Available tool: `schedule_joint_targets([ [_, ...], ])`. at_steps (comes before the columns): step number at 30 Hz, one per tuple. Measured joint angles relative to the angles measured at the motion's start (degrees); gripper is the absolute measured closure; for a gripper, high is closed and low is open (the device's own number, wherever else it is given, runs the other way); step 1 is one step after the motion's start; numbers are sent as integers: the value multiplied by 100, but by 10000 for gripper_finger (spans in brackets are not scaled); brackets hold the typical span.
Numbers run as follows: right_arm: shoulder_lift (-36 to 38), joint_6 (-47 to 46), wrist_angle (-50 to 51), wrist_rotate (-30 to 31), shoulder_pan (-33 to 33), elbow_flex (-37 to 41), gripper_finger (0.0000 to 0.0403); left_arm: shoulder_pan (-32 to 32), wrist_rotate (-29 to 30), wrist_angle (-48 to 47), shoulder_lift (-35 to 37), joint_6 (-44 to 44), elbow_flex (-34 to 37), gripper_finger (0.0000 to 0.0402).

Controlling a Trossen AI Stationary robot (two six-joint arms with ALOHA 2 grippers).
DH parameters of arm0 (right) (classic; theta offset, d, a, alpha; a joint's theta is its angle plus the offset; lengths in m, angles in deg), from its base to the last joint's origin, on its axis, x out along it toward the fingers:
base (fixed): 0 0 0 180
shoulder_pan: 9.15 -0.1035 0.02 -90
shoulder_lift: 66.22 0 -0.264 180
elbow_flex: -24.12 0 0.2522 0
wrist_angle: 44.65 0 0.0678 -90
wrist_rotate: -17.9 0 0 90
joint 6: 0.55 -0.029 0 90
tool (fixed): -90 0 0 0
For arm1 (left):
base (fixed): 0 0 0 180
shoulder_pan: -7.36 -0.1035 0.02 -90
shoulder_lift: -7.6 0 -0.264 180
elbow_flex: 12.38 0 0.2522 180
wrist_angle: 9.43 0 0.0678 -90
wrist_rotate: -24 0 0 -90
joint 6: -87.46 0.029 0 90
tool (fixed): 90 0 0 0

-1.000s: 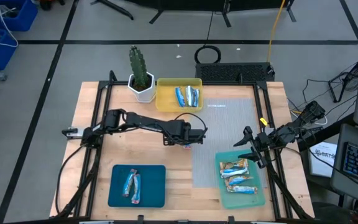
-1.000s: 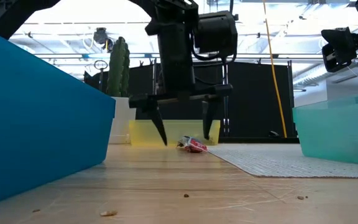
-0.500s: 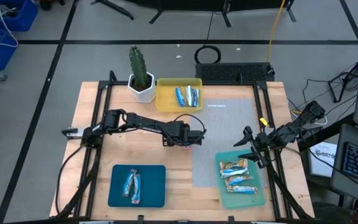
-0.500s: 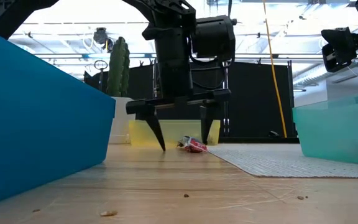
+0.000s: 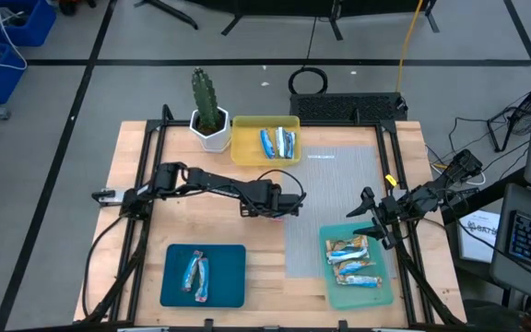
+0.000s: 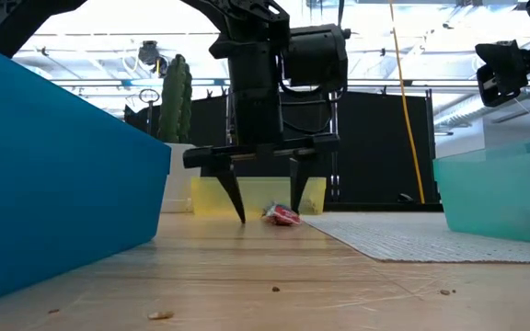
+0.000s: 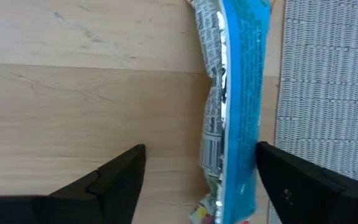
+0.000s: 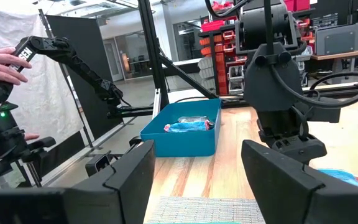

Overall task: Pick and place Granola Bars by type
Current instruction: Put the red granola bar into the blue bin

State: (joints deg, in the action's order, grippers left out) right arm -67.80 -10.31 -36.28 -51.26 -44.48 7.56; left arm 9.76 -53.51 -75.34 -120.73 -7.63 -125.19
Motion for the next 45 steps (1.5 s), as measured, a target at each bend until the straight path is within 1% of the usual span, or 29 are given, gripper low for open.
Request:
schedule_joint_targets([
  [9, 0, 0, 0, 0, 0, -1, 170, 15, -4, 21, 0, 57, 3, 183],
  [19, 1, 0, 0, 0, 1, -1, 173, 42, -115, 21, 0, 96, 3, 255],
  [26, -1, 0, 2, 0, 2, 0, 170, 81, -324, 22, 0, 660, 0, 306],
  [32, 1, 0, 0, 0, 0, 0, 170, 240, -356, -141, 41, 1001, -65, 381],
  [33, 0, 0, 2, 0, 1, 0, 170, 273, -373, -141, 72, 1044, -67, 388],
  [38, -1, 0, 2, -2, 0, 0, 173, 418, -342, -238, 399, 1100, -70, 381],
  [42, -1, 0, 2, 0, 1, 0, 175, 528, -303, -238, 707, 1168, -76, 392],
  [45, 2, 0, 0, 0, 1, 0, 173, 607, -258, -302, 1015, 1183, -80, 388],
])
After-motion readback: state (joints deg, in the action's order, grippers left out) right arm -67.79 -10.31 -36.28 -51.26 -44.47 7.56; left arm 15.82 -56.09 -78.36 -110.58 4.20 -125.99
